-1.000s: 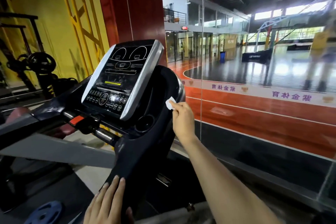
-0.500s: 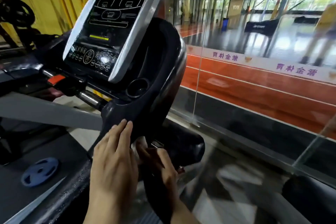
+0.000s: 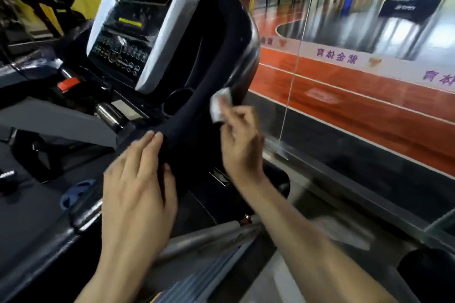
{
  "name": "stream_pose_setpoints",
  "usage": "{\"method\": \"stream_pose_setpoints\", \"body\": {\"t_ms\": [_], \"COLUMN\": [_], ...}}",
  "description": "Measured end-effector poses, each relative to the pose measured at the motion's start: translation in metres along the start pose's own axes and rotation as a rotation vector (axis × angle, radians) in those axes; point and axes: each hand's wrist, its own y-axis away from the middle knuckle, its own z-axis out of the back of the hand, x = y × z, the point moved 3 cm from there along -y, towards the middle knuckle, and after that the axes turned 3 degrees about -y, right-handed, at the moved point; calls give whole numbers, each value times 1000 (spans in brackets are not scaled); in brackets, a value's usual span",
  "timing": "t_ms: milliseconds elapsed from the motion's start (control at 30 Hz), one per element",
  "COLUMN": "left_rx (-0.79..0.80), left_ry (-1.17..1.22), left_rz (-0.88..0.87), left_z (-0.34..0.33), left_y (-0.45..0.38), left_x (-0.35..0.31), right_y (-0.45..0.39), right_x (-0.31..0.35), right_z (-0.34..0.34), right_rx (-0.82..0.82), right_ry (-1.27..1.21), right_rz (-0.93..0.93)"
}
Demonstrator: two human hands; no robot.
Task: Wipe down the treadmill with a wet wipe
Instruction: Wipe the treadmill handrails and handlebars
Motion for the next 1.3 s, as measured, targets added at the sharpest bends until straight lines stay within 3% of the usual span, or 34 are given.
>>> {"method": "stream_pose_setpoints", "body": {"t_ms": [67, 167, 367, 467, 567, 733, 900, 1100, 1300], "left_rx": [-20, -66, -270, -323, -365, -379, -343, -358, -467], "left_ry": [-49, -134, -340, -376, -373, -320, -361, -387, -483], "left_rz": [6, 38, 68, 71, 107, 185, 134, 104, 140], "left_z": [-13, -35, -56, -57, -60, -63, -74, -97, -126], "left_y": [-13, -32, -44, -45, -45, -50, -68, -104, -160], "left_x": [-10, -34, -53, -54, -55, -63, -81, -103, -133], "right_y": [27, 24, -132, -188, -172, -78, -125, -223, -317], "right_x": [8, -2, -83, -112, -100, -53, -67, -108, -168], "right_z": [1, 0, -12, -13, -6, 5, 4, -12, -61], "right_rx": [131, 209, -81, -76, -74, 105, 74, 149, 398], "right_ry": [-45, -64, -146, -180, -167, -185, -221, -272, -449], "right_rz": [139, 180, 2, -75, -36, 187, 230, 96, -90]}}
